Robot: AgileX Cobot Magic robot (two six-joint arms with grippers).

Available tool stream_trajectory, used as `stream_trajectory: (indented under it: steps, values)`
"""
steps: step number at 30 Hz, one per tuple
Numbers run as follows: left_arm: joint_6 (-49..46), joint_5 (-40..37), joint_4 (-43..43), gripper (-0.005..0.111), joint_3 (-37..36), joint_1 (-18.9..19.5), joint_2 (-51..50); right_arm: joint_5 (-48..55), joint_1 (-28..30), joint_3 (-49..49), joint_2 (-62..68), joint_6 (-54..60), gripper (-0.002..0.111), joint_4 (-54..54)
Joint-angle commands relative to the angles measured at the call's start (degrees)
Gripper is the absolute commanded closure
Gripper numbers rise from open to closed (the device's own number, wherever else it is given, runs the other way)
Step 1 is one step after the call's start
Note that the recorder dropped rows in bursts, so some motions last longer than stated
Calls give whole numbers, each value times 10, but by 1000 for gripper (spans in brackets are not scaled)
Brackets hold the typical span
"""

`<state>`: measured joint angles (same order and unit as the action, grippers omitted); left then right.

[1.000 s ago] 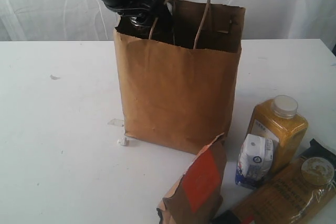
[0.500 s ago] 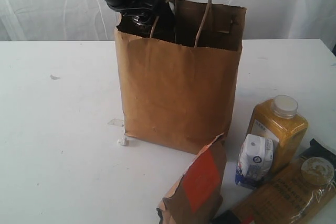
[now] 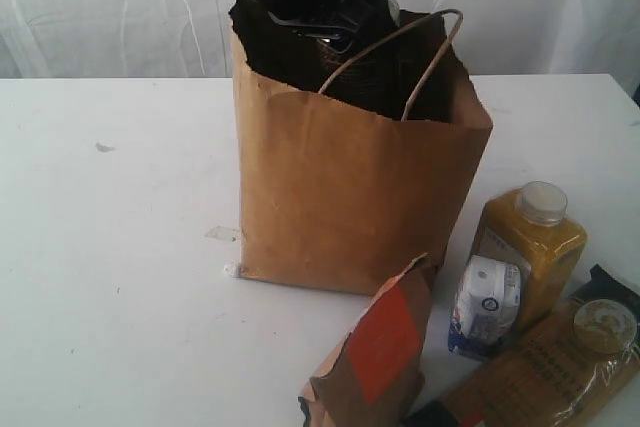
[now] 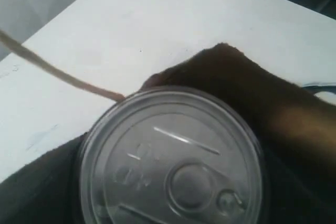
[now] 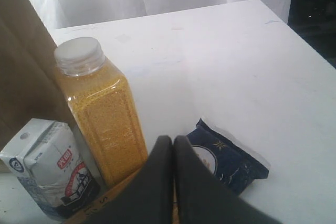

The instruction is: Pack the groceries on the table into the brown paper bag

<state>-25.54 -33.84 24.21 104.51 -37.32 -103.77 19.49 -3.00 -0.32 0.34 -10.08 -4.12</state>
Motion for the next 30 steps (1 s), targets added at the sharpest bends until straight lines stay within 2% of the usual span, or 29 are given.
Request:
stream_trajectory:
  steps: [1, 9, 13, 16, 18, 28, 30]
  values:
    - [3, -8, 19, 107, 3, -1, 3, -2, 3, 3, -3, -1, 108, -2]
    - [3, -6, 26, 107, 4, 0, 11, -3, 3, 3, -3, -1, 108, -2]
    - [15, -40, -5, 107, 34, 2, 18, -3, 3, 3, -3, -1, 108, -2]
    - [132, -100, -178, 107, 60, 2, 18, -2, 3, 3, -3, -1, 108, -2]
    - [166, -133, -215, 107, 60, 8, 15, -3, 3, 3, -3, -1, 108, -2]
    - [168, -141, -206, 107, 60, 13, 10, -3, 3, 3, -3, -1, 108, -2]
    - [168, -146, -208, 104, 65, 13, 10, -3, 3, 3, -3, -1, 108, -2]
